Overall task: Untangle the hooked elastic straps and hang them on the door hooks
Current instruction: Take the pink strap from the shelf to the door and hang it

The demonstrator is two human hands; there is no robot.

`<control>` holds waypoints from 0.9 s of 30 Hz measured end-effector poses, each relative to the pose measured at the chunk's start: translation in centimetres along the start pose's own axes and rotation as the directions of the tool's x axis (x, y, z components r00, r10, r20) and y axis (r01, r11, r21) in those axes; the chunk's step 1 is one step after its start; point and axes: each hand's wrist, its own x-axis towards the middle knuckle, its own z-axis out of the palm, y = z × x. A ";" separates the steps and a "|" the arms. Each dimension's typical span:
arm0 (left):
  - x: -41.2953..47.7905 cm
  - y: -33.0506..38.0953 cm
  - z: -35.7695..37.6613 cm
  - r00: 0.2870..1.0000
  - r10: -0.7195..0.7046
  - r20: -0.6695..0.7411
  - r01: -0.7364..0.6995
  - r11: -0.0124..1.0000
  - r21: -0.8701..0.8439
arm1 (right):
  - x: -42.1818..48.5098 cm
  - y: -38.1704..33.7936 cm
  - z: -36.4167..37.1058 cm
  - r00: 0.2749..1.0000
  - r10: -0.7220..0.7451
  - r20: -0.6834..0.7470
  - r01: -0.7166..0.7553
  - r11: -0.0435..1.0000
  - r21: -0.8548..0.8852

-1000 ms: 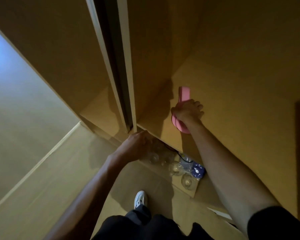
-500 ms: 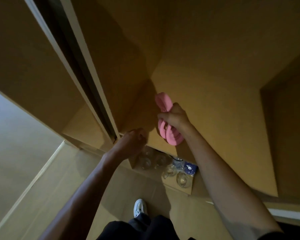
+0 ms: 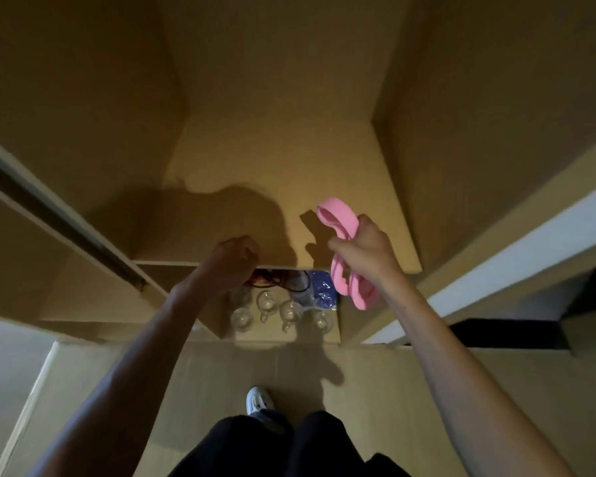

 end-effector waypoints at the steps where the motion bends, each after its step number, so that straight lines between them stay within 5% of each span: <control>1: -0.3 1.3 0.8 1.000 0.015 0.015 -0.015 1.000 0.025 | -1.2 1.5 -1.1 0.999 0.020 -0.025 -0.020 1.000 0.012; 12: -5.2 16.3 15.4 0.909 0.274 0.313 -0.308 0.949 0.064 | -15.0 21.7 -10.9 0.884 0.402 -0.239 -0.369 0.913 0.173; 18: -9.5 23.7 25.9 0.702 0.449 0.553 -0.564 0.824 0.047 | -25.3 33.5 -13.9 0.711 0.650 -0.268 -0.499 0.735 0.459; 27: -14.0 34.9 36.4 0.395 0.451 0.800 -0.773 0.634 0.025 | -37.1 42.9 -15.2 0.357 0.862 -0.359 -0.609 0.507 0.610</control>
